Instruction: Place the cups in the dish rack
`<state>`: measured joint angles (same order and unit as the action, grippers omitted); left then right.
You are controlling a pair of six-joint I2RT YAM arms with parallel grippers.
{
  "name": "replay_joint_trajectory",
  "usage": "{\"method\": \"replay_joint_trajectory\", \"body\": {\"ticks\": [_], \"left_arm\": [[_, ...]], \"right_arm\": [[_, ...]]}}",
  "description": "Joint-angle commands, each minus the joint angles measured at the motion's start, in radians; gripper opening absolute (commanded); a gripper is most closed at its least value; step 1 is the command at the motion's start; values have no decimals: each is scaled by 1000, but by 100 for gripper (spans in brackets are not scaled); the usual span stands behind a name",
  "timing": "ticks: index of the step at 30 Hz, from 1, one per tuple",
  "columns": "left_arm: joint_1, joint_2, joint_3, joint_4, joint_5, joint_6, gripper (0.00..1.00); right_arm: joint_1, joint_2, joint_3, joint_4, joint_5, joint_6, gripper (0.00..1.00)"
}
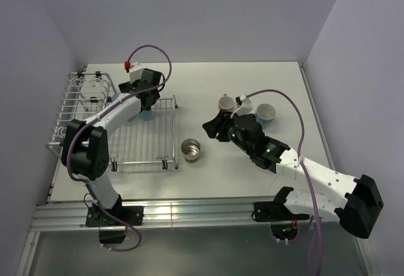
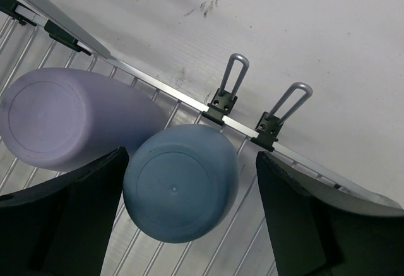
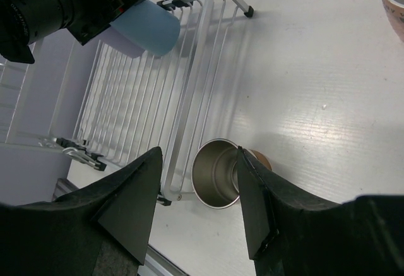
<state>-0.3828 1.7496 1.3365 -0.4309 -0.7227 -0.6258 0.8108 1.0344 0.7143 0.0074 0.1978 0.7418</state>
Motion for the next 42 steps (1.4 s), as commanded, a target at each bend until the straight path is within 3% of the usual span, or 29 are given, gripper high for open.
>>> {"method": "replay_joint_trajectory", "body": {"ticks": [1,17,24,32,42], "left_arm": [[-14,-33,6,26,-24,-6,89],[-51,-151,124,-60,-29,21,99],[-51,-242,141,-91,0,34,99],[-67,-364,151,-124,153,52,99],[-74,-484,150,-164,270,87,99]], "right_arm": [[-5,1,11,45,9,-9,58],[-5,32,63,-72,51,-50,56],[63,72,134,-176,89,-133,53],[227,211,234,-242,143,-211,50],[298,452,349,-247,123,-266,48]]}}
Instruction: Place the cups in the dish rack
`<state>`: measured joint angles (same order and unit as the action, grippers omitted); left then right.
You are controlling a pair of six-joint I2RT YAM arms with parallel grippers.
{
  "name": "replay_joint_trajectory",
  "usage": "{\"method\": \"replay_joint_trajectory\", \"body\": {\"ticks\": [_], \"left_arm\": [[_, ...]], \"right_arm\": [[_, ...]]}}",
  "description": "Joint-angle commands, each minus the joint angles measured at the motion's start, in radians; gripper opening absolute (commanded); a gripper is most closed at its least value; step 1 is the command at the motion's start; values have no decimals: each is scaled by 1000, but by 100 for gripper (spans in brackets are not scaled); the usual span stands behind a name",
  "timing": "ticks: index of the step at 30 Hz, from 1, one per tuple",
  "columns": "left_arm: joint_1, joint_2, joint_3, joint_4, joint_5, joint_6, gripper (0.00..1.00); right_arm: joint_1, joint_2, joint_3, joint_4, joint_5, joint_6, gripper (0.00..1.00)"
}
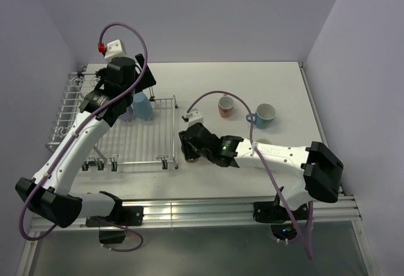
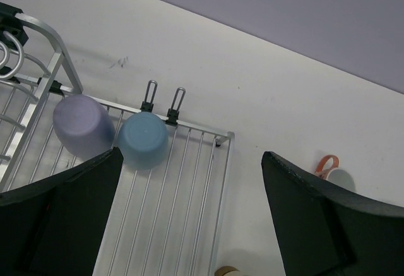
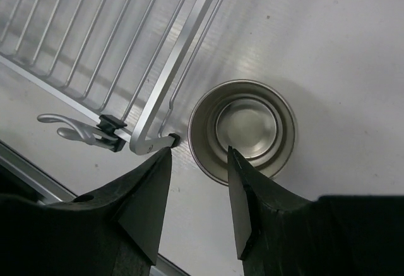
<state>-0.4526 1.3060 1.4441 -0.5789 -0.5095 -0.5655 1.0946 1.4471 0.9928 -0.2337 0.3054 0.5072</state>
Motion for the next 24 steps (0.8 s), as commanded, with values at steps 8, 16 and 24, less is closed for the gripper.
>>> {"method": "replay_joint_trajectory", "body": {"ticks": [8,16,24], "left_arm": [[-6,-56,32,-18,83,35,99],[-6,-50,19,-12,97,35,99],[-6,-47,15,-9,103,39,99]], "right_arm": [[19,150,121,-19,4,-42,47],[21,231,155,-38,11,-45,47],[19,282,190,-79,35,-39,28]]}}
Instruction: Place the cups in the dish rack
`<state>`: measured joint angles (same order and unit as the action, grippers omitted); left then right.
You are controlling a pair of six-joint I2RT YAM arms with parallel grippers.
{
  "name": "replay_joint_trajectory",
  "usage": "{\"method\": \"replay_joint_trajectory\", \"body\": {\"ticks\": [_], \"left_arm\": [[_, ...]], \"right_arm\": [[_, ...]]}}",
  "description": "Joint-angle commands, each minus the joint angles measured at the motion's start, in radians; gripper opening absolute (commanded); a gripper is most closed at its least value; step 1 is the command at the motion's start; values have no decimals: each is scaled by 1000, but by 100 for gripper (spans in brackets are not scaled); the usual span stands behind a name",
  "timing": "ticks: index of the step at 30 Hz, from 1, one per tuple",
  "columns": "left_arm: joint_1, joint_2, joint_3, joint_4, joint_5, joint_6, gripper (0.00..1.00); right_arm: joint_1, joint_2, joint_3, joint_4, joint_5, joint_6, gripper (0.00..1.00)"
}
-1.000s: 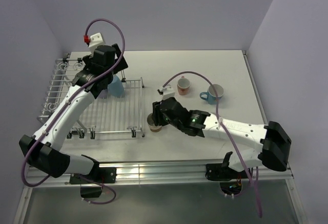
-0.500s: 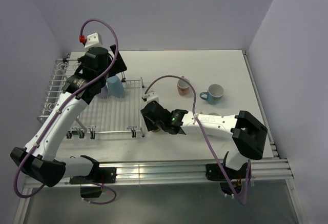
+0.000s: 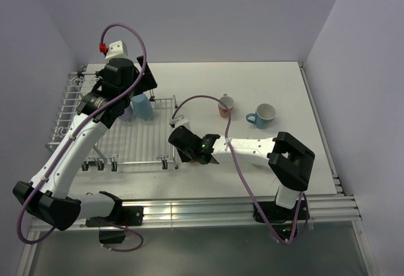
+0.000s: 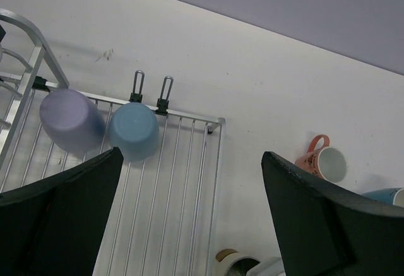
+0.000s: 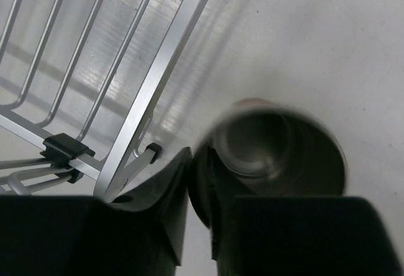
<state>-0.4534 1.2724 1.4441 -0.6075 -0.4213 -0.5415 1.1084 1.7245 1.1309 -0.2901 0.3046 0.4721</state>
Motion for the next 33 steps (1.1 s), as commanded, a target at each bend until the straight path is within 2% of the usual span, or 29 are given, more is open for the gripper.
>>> {"method": "replay_joint_trajectory", "body": {"ticks": [1,3,4,6,12,16,18,20,22,28,33], "left_arm": [[-5,-11,15,20,22,17,99],[-4,-10,13,22,35,17,99],[-4,-11,10,26,45,17,99],[-4,-13,9,28,55,15,99],[-4,-22,10,34,108,17,99],[1,-38,7,60,222,14,99],[12,-42,-1,86,329,8,99],[24,-44,-7,123,424,-1,99],[51,-36,-19,150,603,-17,99],[81,2,-63,305,1002,-83,99],[81,16,-126,416,1124,-138,99]], "right_arm": [[4,1,55,-27,39,-3,20],[2,-8,58,-46,51,-1,13],[2,-11,58,-52,56,2,5],[-2,-37,56,-76,79,5,0],[-53,-198,7,-107,71,28,0],[-122,-375,-42,-90,7,43,0],[-189,-439,-62,-37,-63,49,0],[-276,-526,-105,21,-223,71,0],[-327,-586,-137,110,-385,98,0],[-439,-640,-152,271,-599,190,0],[-519,-643,-168,448,-794,301,0]]}}
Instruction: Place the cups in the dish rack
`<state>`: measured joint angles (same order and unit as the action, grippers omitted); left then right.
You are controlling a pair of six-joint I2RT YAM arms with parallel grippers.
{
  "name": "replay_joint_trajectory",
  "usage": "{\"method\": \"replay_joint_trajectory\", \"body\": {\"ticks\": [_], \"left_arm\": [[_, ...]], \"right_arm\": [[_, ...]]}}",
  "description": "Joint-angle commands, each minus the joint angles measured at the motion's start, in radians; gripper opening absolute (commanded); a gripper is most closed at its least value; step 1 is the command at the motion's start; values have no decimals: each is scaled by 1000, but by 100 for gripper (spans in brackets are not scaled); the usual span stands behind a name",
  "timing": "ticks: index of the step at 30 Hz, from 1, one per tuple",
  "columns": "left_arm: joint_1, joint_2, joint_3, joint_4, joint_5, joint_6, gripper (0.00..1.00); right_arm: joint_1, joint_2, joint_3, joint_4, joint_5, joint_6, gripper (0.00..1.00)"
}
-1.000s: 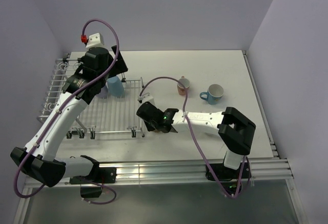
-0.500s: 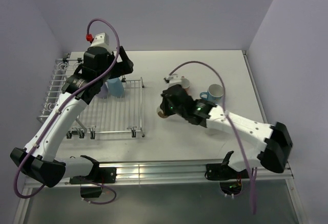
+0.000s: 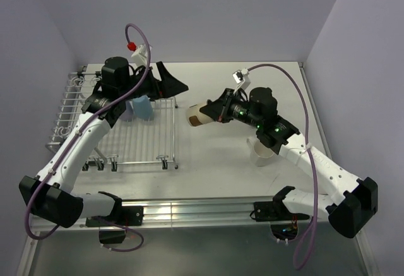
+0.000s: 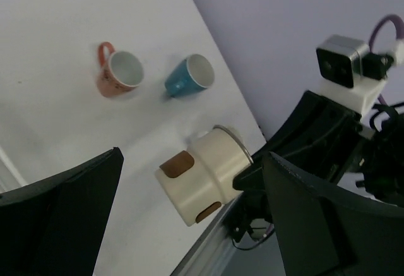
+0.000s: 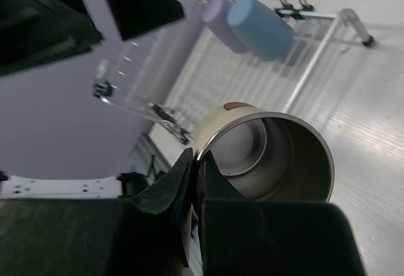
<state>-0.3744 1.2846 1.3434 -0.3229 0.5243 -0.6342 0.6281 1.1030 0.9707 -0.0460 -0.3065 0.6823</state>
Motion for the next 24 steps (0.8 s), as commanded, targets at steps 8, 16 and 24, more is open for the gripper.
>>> {"method": "replay_joint_trajectory", "body": {"ticks": [8,16,24], "left_arm": [[-1,-1,-104,238,276,-78,99],[-40,-16,-130,286,322,-87,99],[-57,-22,-158,314,332,-110,98]], "right_arm": [[-114,0,-35,389,-270,253,0],[-160,32,-69,508,-304,364,0],[-208,35,-93,590,-322,434,0]]}}
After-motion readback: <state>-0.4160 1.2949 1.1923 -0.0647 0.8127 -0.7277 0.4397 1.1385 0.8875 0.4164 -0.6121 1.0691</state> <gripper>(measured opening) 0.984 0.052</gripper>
